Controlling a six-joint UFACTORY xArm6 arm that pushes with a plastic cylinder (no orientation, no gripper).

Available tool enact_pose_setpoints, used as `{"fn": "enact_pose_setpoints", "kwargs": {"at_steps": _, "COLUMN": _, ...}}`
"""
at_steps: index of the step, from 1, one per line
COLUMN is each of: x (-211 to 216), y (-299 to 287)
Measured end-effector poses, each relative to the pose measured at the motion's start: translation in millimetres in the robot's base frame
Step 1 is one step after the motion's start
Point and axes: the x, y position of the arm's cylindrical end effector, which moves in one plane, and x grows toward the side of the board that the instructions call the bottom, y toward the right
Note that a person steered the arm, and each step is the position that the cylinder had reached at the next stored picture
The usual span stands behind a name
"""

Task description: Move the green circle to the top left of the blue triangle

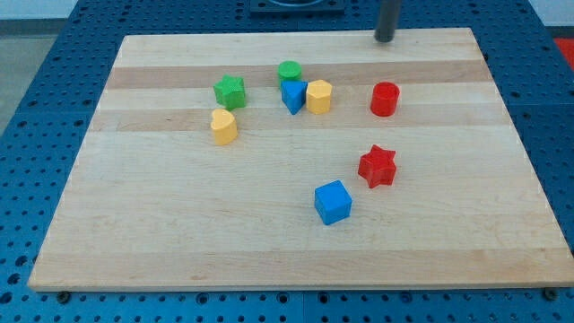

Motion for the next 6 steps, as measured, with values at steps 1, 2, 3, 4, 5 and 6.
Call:
{"fn": "enact_pose_setpoints", "kwargs": {"at_steps": 1, "x": 9, "y": -41}}
{"fn": "enact_pose_setpoints", "kwargs": {"at_steps": 2, "x": 25, "y": -59}}
{"fn": "enact_pose_setpoints", "kwargs": {"at_steps": 3, "x": 49, "y": -68}}
{"fn": "enact_pose_setpoints", "kwargs": {"at_steps": 4, "x": 67, "y": -86}}
{"fn": "enact_pose_setpoints", "kwargs": {"at_steps": 5, "x": 77, "y": -115}}
{"fn": "enact_pose_setpoints", "kwargs": {"at_steps": 6, "x": 88, "y": -123}}
